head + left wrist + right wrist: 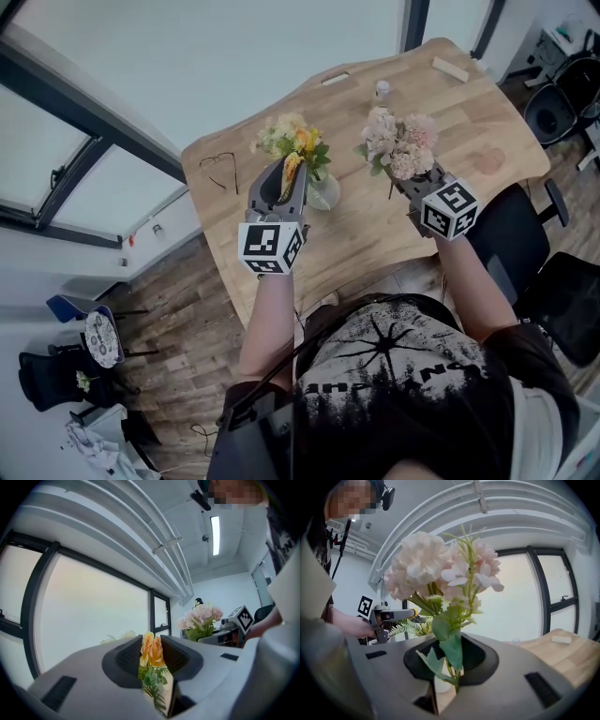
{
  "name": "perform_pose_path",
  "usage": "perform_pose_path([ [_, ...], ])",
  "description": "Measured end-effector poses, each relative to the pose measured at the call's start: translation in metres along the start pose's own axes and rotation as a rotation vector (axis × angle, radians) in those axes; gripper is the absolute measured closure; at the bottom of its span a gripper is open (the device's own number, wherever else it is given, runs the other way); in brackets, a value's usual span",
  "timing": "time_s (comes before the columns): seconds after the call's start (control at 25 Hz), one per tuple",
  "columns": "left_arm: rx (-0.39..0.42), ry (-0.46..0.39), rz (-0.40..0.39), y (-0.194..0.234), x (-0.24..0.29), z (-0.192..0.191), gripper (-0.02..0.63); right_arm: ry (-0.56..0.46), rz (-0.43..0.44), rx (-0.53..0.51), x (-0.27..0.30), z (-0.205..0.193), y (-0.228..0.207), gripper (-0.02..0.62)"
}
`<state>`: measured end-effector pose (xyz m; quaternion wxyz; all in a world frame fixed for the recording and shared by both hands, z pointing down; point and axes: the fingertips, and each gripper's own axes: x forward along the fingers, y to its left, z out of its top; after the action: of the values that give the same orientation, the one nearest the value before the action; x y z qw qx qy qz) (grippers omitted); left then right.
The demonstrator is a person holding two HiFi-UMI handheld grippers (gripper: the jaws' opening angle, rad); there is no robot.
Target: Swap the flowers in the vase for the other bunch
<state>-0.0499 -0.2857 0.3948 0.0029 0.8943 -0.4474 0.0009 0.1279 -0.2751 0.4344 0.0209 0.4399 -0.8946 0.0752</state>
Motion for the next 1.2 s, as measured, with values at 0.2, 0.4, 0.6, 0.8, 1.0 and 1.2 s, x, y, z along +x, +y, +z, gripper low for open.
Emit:
perform_pose_path([
  [0.2, 0.021, -0.031, 0.018, 0.011, 0.001, 0.018, 0.482, -0.006, 0.000, 0.001, 0.001, 0.000, -0.001, 0.532],
  [0.4, 0.047, -0.062, 0.039, 0.018, 0.002, 0.039, 0.482, -0.016, 0.002, 0.005, -0.001, 0.001, -0.005, 0.532],
  [0.6, 0.049, -0.087, 0.078, 0.040, -0.005, 0.057, 0.482, -0.017, 0.012, 0.004, 0.007, 0.003, 0.000, 0.532],
  [0.8, 0.069, -0.121, 0.112, 0.053, -0.012, 0.079, 0.482, -0.020, 0.024, 0.003, 0.011, 0.006, 0.001, 0.532],
  [1.0, 0.086, -0.158, 0.143, 0.063, -0.019, 0.103, 0.482, -0.023, 0.042, 0.001, 0.015, 0.009, 0.002, 0.532],
  [1.2, 0.094, -0.185, 0.183, 0.078, -0.031, 0.119, 0.482, -0.025, 0.055, 0.001, 0.020, 0.010, 0.005, 0.532],
])
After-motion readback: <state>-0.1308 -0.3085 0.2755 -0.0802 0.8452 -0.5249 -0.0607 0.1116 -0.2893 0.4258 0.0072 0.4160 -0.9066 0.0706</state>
